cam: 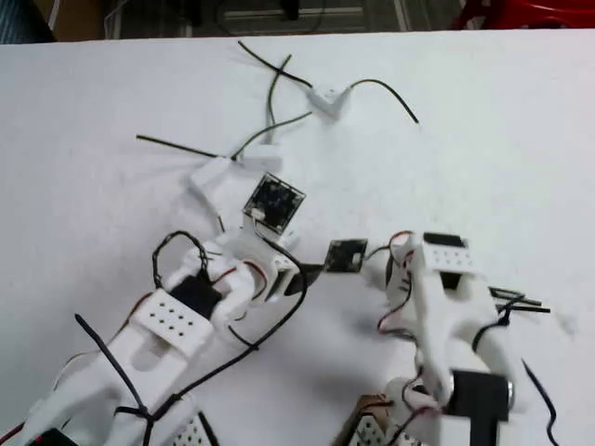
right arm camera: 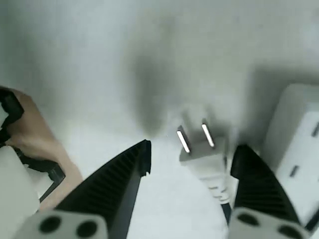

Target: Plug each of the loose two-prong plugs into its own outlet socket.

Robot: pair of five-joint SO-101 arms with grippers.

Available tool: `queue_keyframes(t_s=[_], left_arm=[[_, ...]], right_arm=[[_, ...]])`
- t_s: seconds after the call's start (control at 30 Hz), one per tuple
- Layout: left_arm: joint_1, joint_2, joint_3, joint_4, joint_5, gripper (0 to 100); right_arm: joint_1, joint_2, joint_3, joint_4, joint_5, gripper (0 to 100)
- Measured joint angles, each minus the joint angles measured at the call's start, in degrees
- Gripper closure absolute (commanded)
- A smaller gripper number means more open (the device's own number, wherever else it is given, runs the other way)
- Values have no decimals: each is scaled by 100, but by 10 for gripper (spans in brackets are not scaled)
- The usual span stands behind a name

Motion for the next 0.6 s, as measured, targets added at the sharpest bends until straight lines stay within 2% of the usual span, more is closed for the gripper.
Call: queue_keyframes(t_s=[0.2, 0.43, 0.5, 0.6], left_arm=[[0, 0, 0, 0, 0, 687], [0, 0, 79, -158, 0, 687], [0, 0, 123, -255, 0, 687], [0, 0, 132, -308, 0, 687]], right_arm=[[413, 1160, -1152, 114, 18, 950], [791, 1530, -2084, 949, -35, 955], [695, 1547, -2400, 1275, -334, 955], [308, 1547, -2971, 1662, -1204, 954]])
